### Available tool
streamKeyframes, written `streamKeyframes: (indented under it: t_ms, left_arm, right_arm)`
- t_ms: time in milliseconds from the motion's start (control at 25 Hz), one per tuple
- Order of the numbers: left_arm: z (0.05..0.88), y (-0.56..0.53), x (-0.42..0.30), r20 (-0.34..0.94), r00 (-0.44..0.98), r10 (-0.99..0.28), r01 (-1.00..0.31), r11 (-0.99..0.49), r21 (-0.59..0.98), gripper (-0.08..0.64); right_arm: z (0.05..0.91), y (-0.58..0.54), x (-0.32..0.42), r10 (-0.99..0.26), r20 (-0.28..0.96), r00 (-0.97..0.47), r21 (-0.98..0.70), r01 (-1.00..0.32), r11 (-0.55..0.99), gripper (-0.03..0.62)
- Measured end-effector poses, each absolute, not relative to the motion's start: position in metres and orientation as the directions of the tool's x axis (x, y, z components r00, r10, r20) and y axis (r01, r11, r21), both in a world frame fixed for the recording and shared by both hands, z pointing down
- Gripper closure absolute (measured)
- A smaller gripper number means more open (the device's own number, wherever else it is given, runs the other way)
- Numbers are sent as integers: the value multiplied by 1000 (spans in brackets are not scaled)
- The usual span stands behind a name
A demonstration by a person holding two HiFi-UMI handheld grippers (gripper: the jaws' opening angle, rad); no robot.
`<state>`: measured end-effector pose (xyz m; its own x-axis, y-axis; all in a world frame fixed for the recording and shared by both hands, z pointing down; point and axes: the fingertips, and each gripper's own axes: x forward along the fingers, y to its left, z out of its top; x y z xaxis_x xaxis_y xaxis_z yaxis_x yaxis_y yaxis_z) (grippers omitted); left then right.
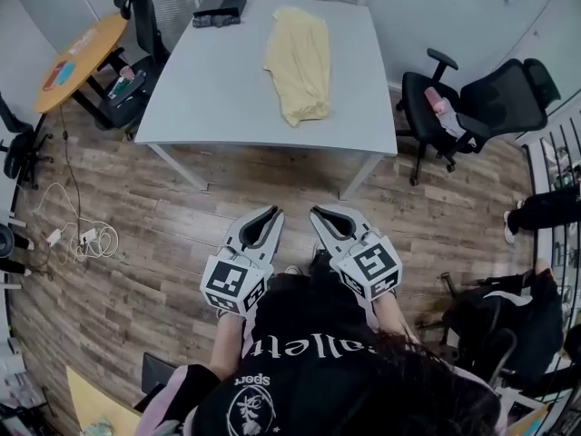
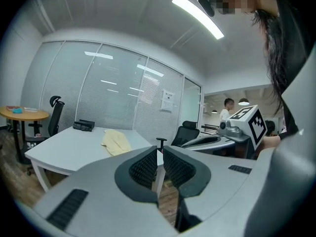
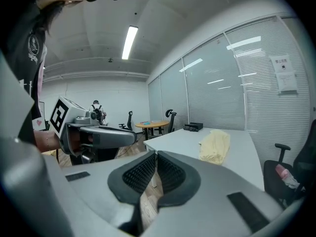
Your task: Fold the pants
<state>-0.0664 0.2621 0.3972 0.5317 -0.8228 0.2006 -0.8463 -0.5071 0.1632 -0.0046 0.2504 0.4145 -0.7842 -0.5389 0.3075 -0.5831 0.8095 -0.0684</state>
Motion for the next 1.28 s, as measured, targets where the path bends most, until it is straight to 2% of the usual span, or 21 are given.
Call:
streamKeyframes:
  t_ms: [600, 1280]
  left_arm:
    - [413, 215, -73, 237, 516, -823, -855, -479, 199, 505]
    - [422, 43, -51, 298, 469, -831, -883, -435, 177, 505]
  right_arm:
    - [432, 197, -6, -517, 333, -789, -114, -578, 808, 561]
    - [450, 13, 25, -486, 346, -803, -155, -560, 814, 561]
